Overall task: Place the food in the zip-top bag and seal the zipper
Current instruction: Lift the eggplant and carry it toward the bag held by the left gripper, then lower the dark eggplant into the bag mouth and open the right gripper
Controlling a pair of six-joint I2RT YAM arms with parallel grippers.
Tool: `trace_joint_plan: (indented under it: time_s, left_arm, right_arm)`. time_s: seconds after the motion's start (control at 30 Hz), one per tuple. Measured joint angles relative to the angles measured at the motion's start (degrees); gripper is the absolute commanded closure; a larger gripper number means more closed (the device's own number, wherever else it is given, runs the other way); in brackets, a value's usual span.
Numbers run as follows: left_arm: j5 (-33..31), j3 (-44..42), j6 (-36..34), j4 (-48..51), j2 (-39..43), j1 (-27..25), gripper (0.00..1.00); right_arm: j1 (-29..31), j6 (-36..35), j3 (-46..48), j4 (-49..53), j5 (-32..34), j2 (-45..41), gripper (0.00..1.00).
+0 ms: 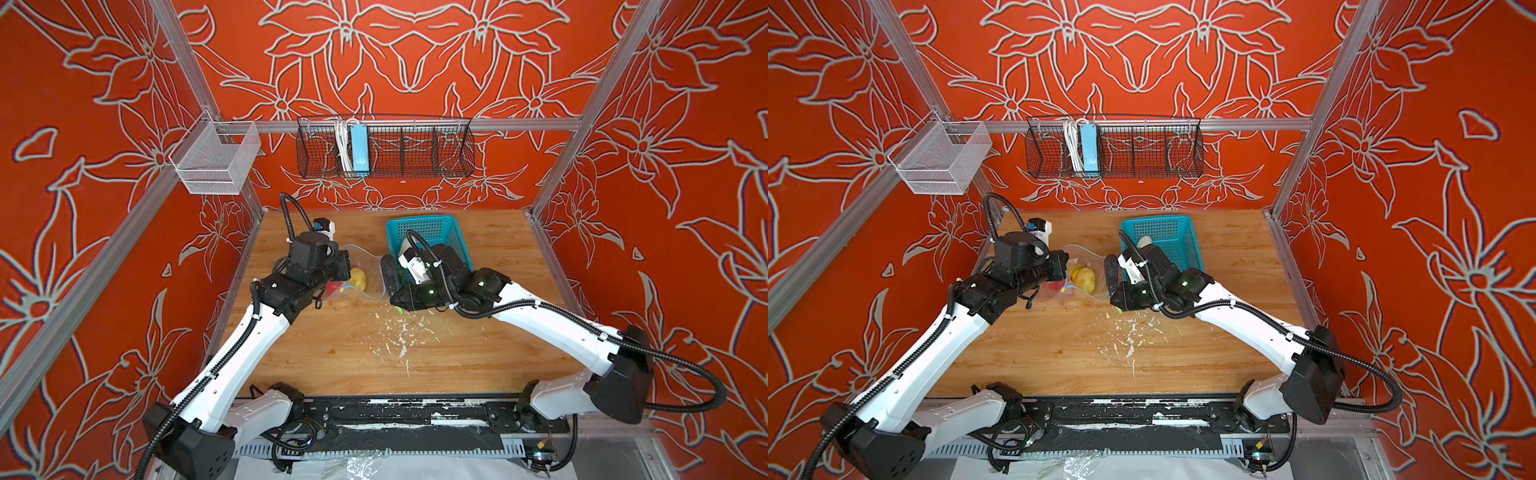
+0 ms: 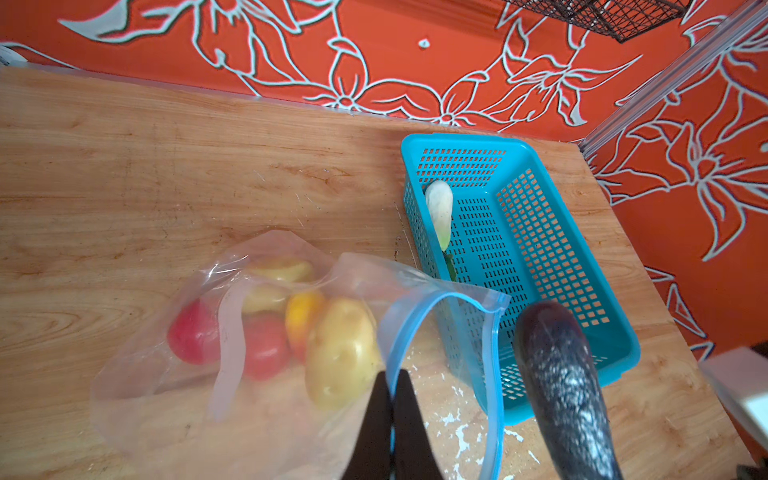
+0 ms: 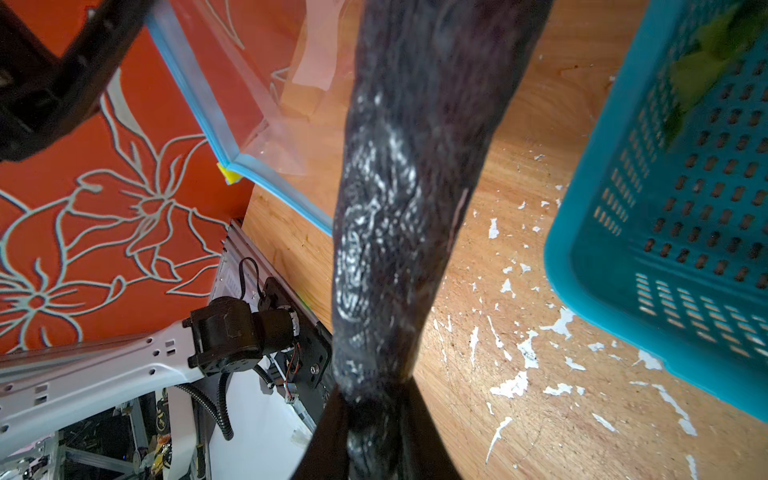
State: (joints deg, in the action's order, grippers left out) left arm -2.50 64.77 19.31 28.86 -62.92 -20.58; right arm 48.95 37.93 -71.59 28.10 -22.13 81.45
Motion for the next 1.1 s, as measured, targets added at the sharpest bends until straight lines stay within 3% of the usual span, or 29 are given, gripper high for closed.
trace_joint_plan:
  time_s: [0.57,1.1]
  left_arm:
    - [0.3,0.0,0.0,0.0,0.0,0.0,1.0]
    - [1.2,0.0,0.0,-0.1,0.0,0.0,1.0]
  right_arm:
    - [3.2,-0.3,-9.4,1.4,0.8,11.0,0.91]
    - [3.2,-2.3,-34.4,15.0,1.8,27.2,0.89]
